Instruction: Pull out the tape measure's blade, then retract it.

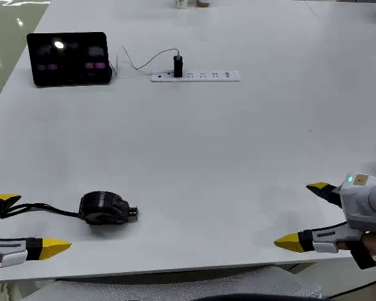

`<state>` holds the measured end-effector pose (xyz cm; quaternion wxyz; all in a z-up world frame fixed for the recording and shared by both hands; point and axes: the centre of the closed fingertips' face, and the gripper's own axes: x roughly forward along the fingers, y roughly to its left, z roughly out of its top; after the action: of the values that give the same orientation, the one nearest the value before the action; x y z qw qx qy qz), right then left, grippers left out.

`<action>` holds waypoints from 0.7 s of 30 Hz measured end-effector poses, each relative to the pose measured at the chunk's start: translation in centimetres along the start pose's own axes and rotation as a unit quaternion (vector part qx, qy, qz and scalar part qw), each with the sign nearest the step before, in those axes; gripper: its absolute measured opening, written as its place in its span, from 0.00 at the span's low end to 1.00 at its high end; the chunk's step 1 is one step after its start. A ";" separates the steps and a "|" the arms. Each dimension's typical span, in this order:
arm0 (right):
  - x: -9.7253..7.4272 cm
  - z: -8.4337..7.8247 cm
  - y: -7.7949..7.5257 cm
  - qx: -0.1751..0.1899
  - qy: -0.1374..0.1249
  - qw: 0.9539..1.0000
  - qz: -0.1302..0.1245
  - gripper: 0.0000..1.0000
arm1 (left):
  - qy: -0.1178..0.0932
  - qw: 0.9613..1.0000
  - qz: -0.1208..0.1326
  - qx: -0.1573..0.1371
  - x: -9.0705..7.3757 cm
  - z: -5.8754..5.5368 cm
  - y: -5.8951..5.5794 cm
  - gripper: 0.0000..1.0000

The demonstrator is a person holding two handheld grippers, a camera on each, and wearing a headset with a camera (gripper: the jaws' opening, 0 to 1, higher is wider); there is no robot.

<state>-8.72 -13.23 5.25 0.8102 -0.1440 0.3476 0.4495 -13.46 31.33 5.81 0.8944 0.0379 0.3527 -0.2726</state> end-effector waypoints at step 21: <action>-0.1 0.0 -0.2 0.005 -0.001 1.000 -0.007 0.99 | 0.017 0.999 0.013 0.045 0.1 -0.4 0.9 0.99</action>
<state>-8.63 -13.45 5.30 0.8146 -0.1421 0.3475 0.4421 -13.20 32.18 5.33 0.8891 0.0873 0.3551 -0.2753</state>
